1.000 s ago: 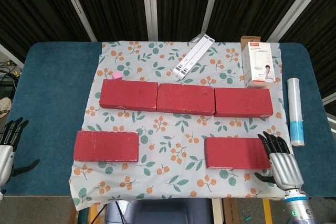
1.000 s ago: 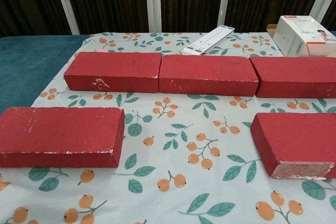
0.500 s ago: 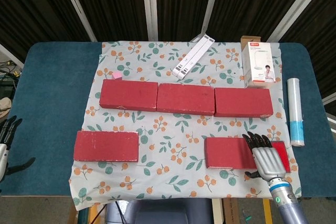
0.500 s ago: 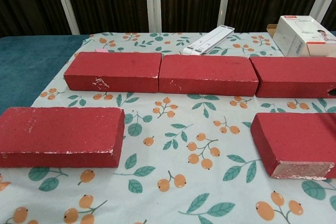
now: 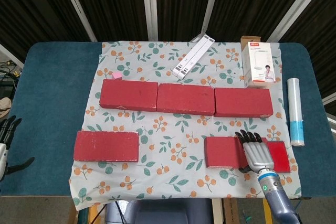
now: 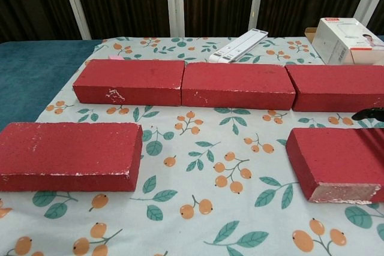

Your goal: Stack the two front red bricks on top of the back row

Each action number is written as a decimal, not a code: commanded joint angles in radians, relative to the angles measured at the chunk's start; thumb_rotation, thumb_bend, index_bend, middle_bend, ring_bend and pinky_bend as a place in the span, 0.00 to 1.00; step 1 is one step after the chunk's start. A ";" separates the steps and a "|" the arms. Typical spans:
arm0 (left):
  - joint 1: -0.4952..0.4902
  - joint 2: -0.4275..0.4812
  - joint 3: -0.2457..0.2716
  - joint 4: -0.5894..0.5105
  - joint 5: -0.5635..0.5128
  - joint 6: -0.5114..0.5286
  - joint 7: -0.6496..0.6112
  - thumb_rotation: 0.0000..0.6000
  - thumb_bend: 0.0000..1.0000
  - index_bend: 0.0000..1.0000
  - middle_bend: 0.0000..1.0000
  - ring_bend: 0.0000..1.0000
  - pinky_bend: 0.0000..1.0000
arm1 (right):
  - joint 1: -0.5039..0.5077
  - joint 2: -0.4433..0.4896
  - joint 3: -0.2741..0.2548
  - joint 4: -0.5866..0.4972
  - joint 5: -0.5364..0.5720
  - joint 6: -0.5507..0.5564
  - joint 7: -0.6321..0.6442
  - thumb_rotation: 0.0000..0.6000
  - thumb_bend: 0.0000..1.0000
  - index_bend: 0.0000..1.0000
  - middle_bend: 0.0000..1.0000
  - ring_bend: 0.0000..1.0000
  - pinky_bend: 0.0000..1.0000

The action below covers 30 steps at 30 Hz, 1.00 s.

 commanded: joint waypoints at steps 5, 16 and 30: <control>-0.001 -0.003 -0.002 -0.001 -0.004 -0.002 0.008 1.00 0.00 0.03 0.01 0.00 0.17 | 0.033 -0.029 -0.009 0.016 0.048 0.004 -0.029 1.00 0.03 0.00 0.00 0.00 0.00; -0.003 -0.008 -0.005 0.000 -0.010 -0.007 0.011 1.00 0.00 0.03 0.01 0.00 0.17 | 0.054 -0.054 -0.023 0.026 0.041 0.052 -0.046 1.00 0.03 0.08 0.20 0.00 0.00; -0.001 -0.001 -0.002 -0.001 -0.004 -0.009 -0.006 1.00 0.00 0.03 0.01 0.00 0.17 | 0.083 -0.050 -0.034 0.008 0.057 0.079 -0.082 1.00 0.03 0.41 0.34 0.12 0.00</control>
